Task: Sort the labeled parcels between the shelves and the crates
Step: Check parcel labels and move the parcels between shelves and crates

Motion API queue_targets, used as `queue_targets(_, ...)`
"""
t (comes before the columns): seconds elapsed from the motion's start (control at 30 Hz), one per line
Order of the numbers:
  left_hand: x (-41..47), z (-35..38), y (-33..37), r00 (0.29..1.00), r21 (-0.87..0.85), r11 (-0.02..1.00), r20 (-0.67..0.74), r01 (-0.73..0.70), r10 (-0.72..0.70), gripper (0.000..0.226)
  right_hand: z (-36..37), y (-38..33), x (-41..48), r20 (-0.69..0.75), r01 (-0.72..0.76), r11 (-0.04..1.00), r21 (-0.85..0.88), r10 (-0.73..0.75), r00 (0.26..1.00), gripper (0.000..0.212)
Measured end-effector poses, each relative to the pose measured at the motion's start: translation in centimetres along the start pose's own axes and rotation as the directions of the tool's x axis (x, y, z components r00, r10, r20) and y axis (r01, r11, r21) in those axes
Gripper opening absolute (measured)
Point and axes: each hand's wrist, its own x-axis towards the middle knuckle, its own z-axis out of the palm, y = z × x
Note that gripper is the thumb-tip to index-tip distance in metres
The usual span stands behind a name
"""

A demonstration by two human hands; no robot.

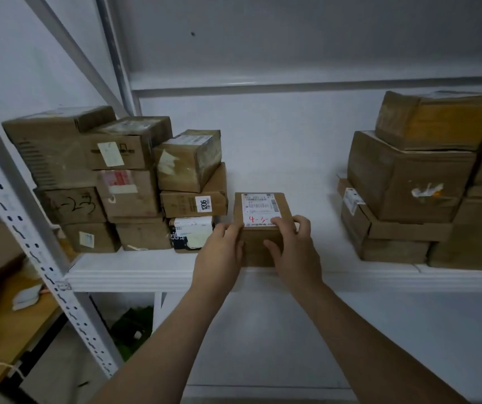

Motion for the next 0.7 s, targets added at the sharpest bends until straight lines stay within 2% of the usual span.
queue_targets(0.27,-0.3,-1.3,-2.1,0.986,0.088,0.984,0.063,-0.158,0.153,0.039,1.9,0.1,2.6,0.024,0.055,0.997,-0.049,-0.054,0.998,0.042)
queue_targets(0.5,1.0,-2.0,-0.3,0.963,0.061,0.962,0.029,-0.268,0.266,0.033,0.1,-0.2,3.2,0.111,0.089,0.968,-0.235,-0.064,0.992,0.055)
queue_targets(0.6,2.0,-2.1,1.9,0.95,0.043,0.95,-0.02,-0.31,0.311,0.028,-3.4,0.0,2.8,0.018,0.129,0.973,-0.193,-0.128,0.992,0.048)
queue_targets(0.7,2.7,-1.7,4.3,0.94,0.004,0.942,-0.054,-0.336,0.336,0.026,-7.9,0.6,2.4,-0.125,0.225,0.957,-0.184,-0.25,0.96,0.025)
